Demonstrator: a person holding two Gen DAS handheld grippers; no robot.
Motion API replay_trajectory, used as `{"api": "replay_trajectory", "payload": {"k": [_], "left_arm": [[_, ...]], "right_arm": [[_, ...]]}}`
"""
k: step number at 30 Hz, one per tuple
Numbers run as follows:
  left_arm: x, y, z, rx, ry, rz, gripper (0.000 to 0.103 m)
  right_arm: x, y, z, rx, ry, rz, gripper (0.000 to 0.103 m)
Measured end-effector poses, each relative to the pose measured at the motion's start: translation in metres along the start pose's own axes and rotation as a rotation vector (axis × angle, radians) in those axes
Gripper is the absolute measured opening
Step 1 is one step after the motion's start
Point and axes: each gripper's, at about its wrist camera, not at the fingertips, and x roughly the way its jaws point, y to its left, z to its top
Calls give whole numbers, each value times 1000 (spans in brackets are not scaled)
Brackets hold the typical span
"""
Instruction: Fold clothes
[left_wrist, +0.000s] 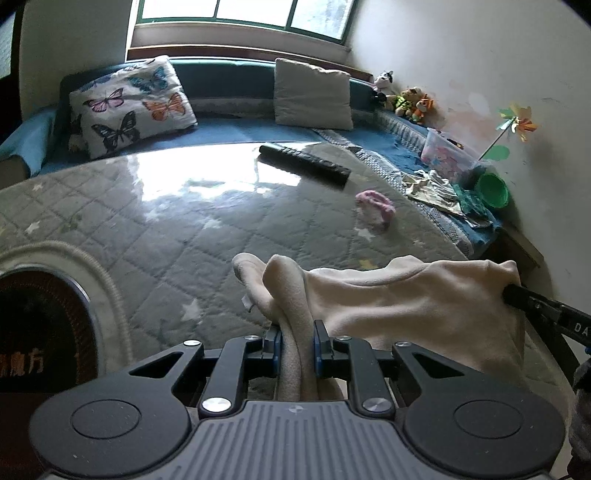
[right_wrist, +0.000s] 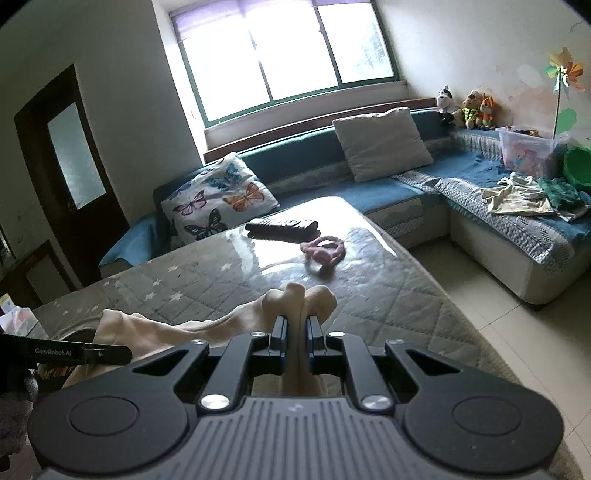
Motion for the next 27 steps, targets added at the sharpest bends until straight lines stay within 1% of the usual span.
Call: {"api": "replay_trajectory", "payload": {"k": [8, 14, 19, 27], "left_arm": [[-9, -21, 5, 39, -26, -13, 17], [-13, -30, 4, 59, -29, -21, 17], [-7, -31, 3, 66, -9, -19, 17], [6, -23, -3, 59, 36, -4, 17]], "right_arm": [[-16, -7, 7, 1, -35, -12, 9], [-27, -10, 6, 2, -47, -28, 9], [-28, -12, 2, 12, -38, -35, 9], [-16, -14, -4, 24, 0, -40, 9]]}}
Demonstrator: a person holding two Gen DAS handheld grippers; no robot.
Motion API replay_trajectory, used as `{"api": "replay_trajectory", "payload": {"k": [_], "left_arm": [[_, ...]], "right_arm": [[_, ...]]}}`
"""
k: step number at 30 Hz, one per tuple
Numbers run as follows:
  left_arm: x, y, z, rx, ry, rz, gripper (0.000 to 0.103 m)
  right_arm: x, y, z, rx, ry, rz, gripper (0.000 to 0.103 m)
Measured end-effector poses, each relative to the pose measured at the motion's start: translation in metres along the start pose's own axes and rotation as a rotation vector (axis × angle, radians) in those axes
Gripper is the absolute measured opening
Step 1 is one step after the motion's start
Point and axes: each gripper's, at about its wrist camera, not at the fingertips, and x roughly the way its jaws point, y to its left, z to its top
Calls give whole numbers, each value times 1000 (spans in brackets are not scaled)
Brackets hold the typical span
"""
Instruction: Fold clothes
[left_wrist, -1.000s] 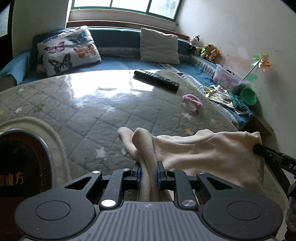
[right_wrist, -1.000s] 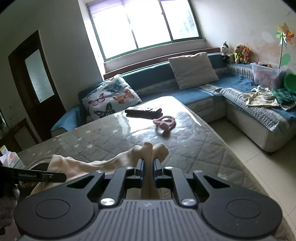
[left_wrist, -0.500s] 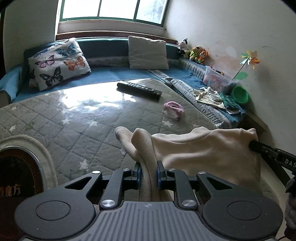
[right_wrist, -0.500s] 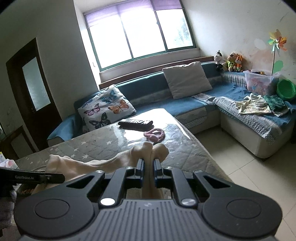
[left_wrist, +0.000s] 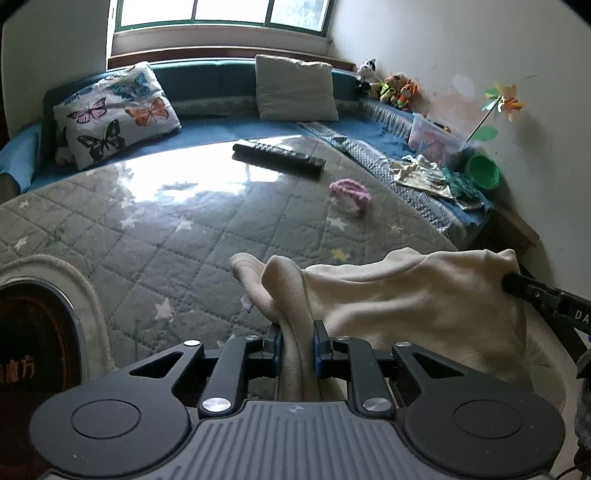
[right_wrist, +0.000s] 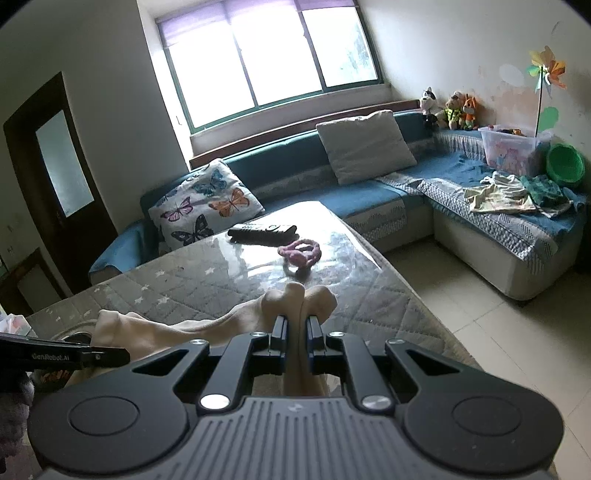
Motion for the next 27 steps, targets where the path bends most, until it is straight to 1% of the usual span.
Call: {"api": "replay_trajectory", "payload": {"k": [8, 15, 17, 19, 22, 27], "left_arm": [[16, 7, -5, -4, 40, 14, 19], [22, 11, -8, 6, 54, 46, 27], [23, 12, -9, 10, 55, 57, 36], [23, 13, -10, 16, 52, 69, 39], [23, 16, -10, 21, 49, 85, 47], [27, 18, -6, 23, 44, 105, 53]], "right_arm": [[19, -4, -5, 14, 46, -32, 9], [34, -7, -12, 12, 89, -75, 10], [35, -7, -12, 7, 92, -84, 14], [35, -7, -11, 4, 89, -88, 14], [33, -5, -9, -6, 81, -91, 14], [33, 4, -9, -37, 84, -53, 14]]}}
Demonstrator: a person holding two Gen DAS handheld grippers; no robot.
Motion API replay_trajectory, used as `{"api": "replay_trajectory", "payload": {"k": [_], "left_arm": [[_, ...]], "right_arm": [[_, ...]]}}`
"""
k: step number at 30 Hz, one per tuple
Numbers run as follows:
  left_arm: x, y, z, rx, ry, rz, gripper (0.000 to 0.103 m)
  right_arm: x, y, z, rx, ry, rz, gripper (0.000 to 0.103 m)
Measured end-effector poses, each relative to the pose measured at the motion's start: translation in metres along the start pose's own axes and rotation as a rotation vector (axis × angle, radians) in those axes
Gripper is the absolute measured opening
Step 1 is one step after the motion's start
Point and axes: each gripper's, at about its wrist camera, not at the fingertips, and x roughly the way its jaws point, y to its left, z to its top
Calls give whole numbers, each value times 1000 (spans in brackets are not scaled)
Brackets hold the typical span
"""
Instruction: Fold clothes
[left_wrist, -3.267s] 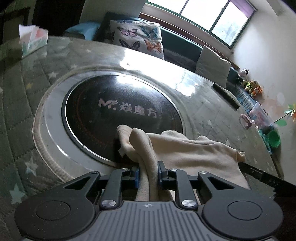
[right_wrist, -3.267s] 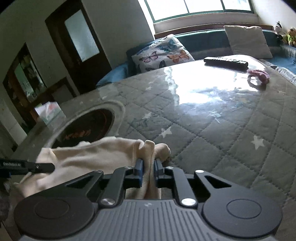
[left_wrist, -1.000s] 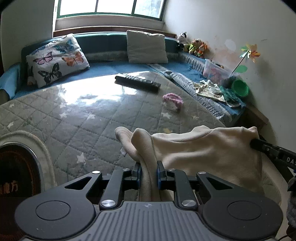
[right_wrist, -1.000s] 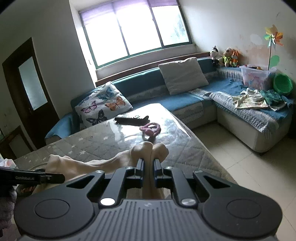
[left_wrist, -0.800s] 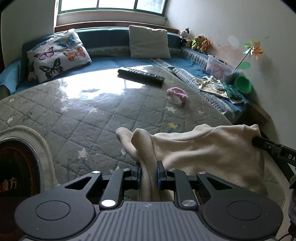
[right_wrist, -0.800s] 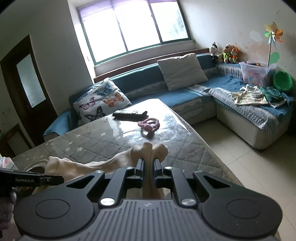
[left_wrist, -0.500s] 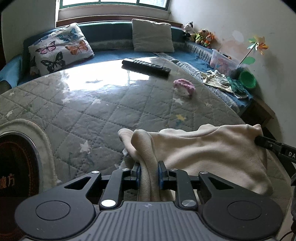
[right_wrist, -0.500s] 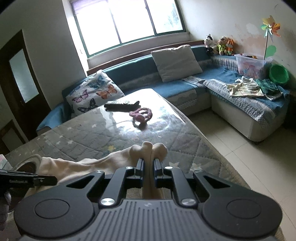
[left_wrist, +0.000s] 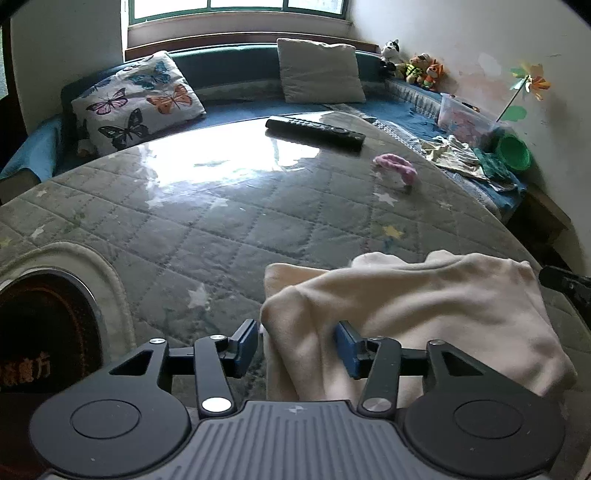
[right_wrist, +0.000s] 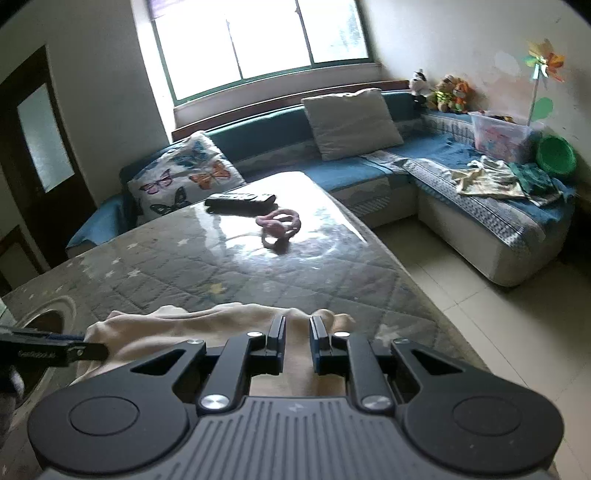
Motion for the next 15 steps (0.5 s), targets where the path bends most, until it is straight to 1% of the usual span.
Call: {"api": "replay_trajectory", "payload": {"k": [6, 11, 15], "left_arm": [[9, 1, 6, 8, -1, 15, 61], [17, 4, 9, 14, 0, 22, 63], [19, 4, 11, 26, -5, 35, 65]], "right_arm": [[19, 14, 1, -40, 37, 26, 15], [42, 21, 1, -54, 86, -3, 15], [45, 28, 1, -97, 94, -27, 16]]}}
